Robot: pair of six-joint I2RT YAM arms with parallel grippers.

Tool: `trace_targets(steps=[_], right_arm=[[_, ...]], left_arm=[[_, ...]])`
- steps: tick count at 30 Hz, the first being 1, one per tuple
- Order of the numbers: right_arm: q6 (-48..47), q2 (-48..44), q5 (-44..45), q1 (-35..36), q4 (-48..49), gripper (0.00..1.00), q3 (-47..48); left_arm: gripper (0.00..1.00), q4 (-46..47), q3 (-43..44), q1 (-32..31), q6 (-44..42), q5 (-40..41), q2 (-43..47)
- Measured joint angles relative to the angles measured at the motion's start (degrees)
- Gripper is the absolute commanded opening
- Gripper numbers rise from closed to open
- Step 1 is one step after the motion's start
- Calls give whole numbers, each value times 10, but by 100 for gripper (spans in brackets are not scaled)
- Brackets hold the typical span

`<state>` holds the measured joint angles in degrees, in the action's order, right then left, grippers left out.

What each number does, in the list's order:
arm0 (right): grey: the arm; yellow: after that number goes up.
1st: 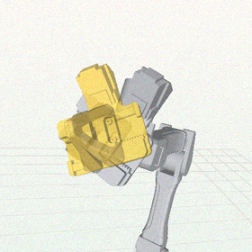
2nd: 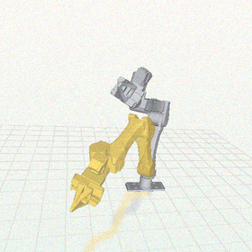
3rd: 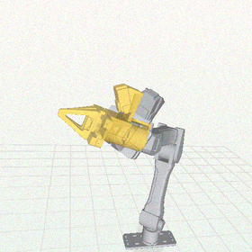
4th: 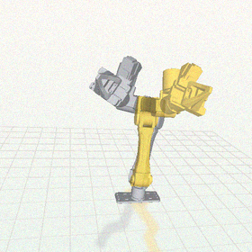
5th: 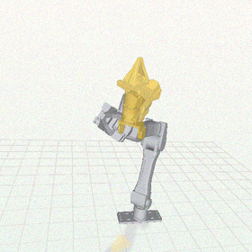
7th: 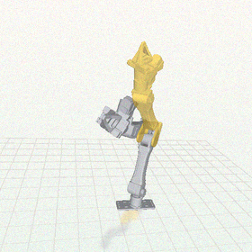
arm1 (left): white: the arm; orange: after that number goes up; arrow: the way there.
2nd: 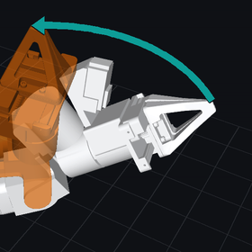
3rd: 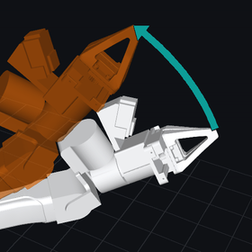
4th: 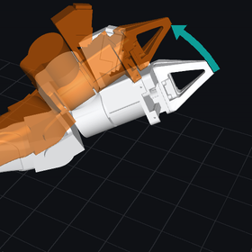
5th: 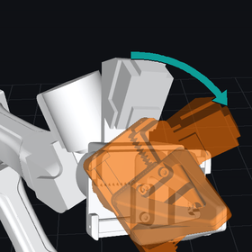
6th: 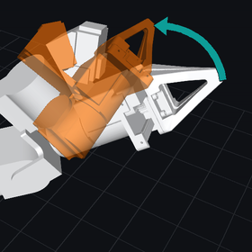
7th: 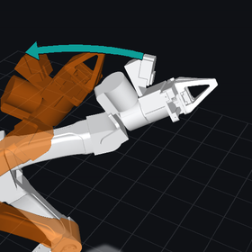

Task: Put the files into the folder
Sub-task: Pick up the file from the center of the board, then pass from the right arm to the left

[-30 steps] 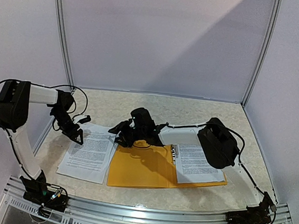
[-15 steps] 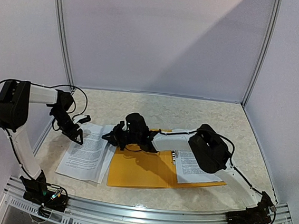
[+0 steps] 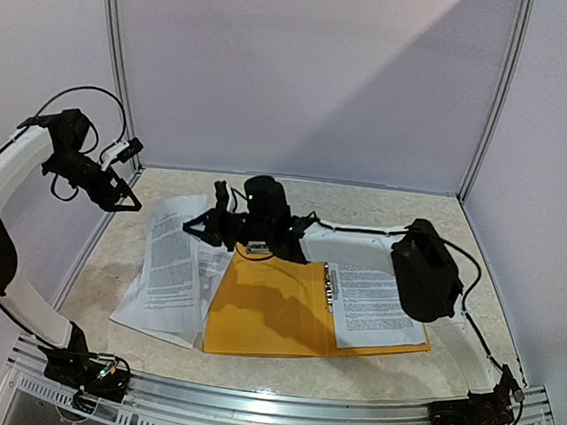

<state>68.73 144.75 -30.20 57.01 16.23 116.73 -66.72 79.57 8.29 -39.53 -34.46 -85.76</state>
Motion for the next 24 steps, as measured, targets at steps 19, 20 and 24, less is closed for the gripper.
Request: trace_targets(steps=[19, 20, 24], right_arm=[[-535, -466, 45, 0, -309, 0, -125], [-556, -482, 46, 0, -317, 0, -140], [-617, -547, 38, -1, -317, 0, -219]], left_arm=[[99, -11, 75, -43, 89, -248, 163], [100, -8, 75, -61, 91, -240, 165], [100, 21, 71, -166, 102, -199, 186]])
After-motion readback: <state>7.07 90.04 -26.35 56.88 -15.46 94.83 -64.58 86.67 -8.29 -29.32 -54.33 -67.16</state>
